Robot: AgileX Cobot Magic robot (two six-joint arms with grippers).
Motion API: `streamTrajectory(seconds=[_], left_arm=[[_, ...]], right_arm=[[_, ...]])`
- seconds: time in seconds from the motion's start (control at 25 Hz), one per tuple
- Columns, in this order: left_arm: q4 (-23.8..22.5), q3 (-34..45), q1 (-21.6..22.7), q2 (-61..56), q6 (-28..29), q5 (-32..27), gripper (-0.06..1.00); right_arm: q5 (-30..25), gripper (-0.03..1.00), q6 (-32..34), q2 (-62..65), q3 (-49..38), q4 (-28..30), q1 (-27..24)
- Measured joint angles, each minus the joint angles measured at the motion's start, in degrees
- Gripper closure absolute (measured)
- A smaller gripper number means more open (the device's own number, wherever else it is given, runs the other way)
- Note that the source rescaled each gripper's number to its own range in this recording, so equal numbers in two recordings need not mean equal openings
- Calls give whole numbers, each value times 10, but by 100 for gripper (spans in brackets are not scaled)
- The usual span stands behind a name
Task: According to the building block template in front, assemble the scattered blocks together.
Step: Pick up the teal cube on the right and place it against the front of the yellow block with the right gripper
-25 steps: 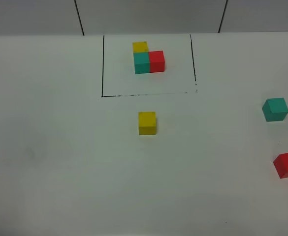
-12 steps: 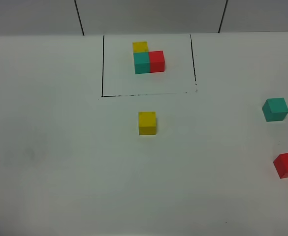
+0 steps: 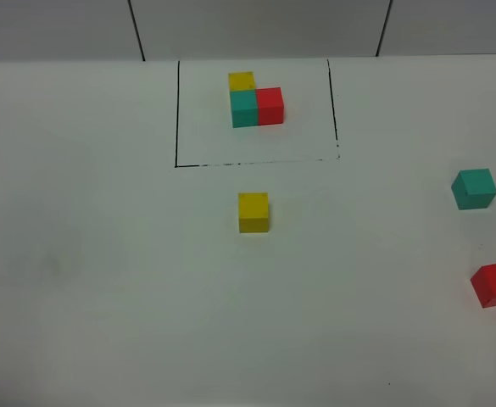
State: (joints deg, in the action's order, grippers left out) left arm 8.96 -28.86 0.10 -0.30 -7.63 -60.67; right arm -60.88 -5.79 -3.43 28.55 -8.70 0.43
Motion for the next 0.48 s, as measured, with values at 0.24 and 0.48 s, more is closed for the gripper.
streamTrajectory(seconds=[0.24, 0.48], left_arm=[[0, 0, 0, 0, 0, 0, 4], [0, 0, 0, 0, 0, 0, 4]], right_arm=[[0, -2, 0, 0, 0, 0, 0], [0, -2, 0, 0, 0, 0, 0]])
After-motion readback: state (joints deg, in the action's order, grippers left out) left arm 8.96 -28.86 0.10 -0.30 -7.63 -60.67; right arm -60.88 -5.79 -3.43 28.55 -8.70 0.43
